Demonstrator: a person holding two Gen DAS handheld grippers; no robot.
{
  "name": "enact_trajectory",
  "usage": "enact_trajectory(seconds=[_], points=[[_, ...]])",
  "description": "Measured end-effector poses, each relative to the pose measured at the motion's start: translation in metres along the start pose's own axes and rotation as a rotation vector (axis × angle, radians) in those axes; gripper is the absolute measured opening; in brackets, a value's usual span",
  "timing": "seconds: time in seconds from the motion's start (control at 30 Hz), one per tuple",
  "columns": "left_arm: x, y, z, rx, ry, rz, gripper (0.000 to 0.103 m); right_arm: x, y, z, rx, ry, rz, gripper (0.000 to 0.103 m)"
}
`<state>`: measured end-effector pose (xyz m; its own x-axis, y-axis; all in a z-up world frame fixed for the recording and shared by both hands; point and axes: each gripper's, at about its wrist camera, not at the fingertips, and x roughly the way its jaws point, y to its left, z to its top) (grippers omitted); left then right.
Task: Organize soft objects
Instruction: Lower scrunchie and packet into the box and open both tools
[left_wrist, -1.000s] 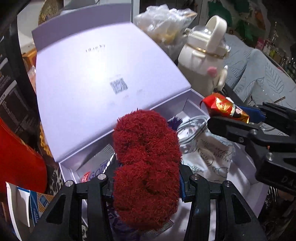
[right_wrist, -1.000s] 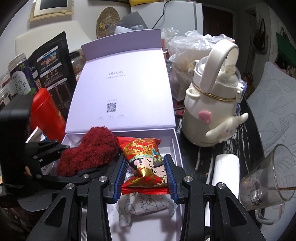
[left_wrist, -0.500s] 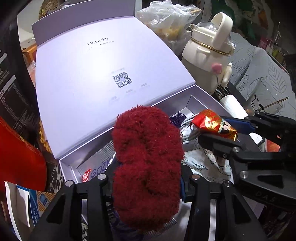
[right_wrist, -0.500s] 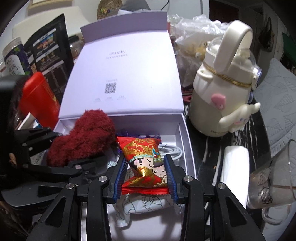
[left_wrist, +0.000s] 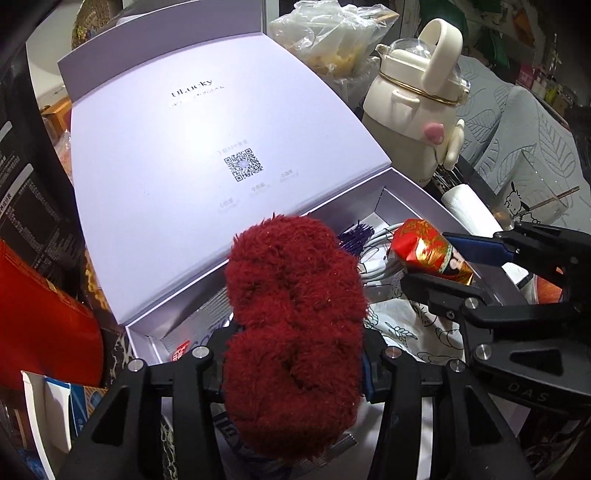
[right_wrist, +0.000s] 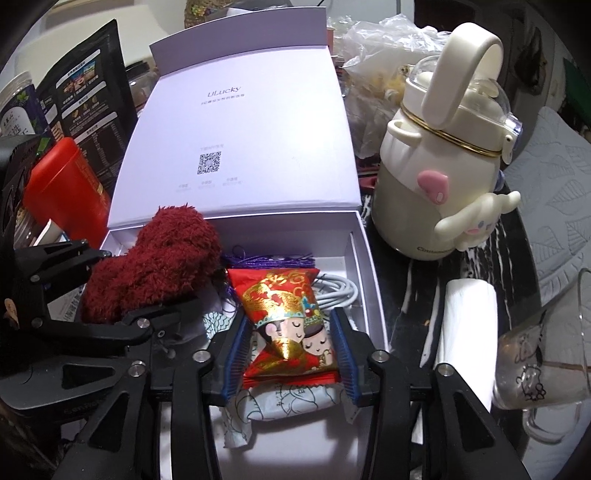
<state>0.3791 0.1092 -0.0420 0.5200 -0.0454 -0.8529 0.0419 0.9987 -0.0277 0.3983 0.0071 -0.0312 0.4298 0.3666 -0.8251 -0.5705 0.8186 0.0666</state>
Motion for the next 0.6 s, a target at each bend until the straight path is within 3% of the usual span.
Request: enact_trajectory(seconds=[0.17,0.23,0.43,0.6], points=[[-0.005,0.002,0.002,-0.013,-0.006,-0.021,0.054,-0.014,-0.002,0.0,0.022,-0.028,0.019,0.062],[-0.009,-0.001,0.001,-0.001,-0.018,-0.001,0.055,-0.02,0.0,0.001,0.014,-0.041,0.006,0.064],[-0.029,-0.002,0.002,0.017,-0.088,0.079,0.081,-0.035,-0.001,0.001,0.029,-0.071,-0.017,0.069],[-0.047,0.002,0.005,-0.004,-0.118,0.111,0.082,-0.052,-0.003,-0.001,0.028,-0.085,-0.031,0.069]])
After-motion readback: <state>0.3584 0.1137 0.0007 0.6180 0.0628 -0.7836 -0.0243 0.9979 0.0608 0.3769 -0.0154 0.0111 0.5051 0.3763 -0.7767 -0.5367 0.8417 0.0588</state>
